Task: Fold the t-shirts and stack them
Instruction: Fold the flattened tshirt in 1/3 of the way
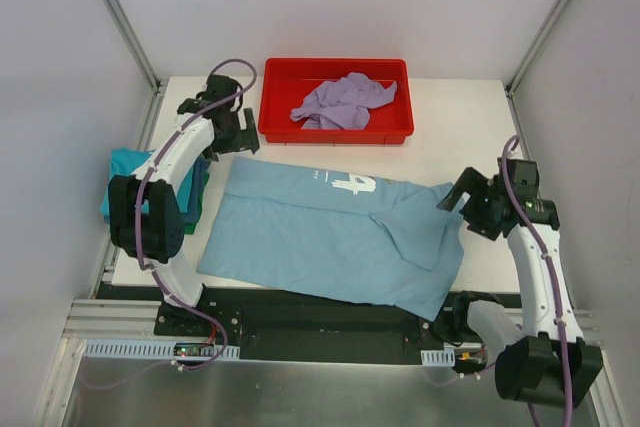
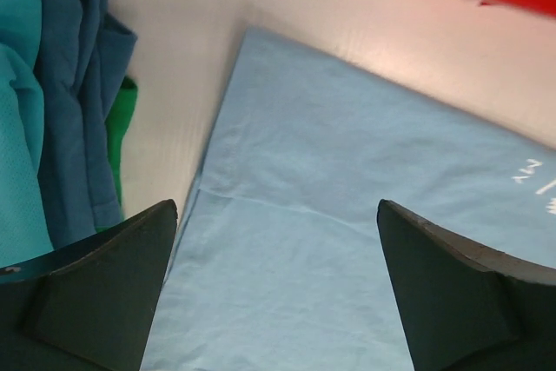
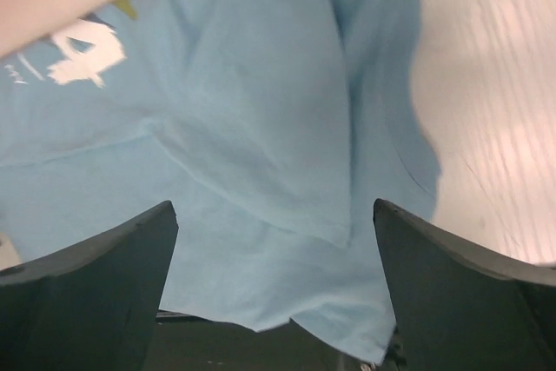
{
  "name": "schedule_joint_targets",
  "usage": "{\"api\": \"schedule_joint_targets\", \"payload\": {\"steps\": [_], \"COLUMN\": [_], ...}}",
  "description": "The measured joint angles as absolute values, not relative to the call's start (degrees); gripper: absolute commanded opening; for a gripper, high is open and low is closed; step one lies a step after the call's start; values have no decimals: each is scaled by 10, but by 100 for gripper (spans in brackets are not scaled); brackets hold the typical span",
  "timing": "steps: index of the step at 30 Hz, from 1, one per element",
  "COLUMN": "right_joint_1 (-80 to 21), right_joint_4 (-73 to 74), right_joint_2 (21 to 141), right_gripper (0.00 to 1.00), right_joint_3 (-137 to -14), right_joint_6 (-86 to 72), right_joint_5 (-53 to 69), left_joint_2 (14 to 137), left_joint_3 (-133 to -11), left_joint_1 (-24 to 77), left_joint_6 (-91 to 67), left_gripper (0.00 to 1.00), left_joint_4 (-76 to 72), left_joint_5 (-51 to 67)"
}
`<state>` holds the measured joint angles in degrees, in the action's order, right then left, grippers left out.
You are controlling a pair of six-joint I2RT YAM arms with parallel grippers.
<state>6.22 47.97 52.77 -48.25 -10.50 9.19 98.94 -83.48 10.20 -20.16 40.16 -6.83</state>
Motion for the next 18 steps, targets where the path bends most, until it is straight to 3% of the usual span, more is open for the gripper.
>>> {"api": "schedule_joint_targets", "payload": {"steps": [8, 18], "right_joint_1": [28, 20], "right_joint_4": [316, 288], "right_joint_2": [771, 1038], "right_gripper": [96, 96], "right_joint_3": [-538, -705], "right_joint_6": [-96, -66], "right_joint_5": [171, 138], "left_joint_2": [1042, 1150], "left_joint_3": [-879, -878], "left_joint_1": [117, 115], "left_joint_6": [-219, -234], "left_gripper": [98, 99], "left_joint_4": [387, 383], "left_joint_5": [19, 42]}}
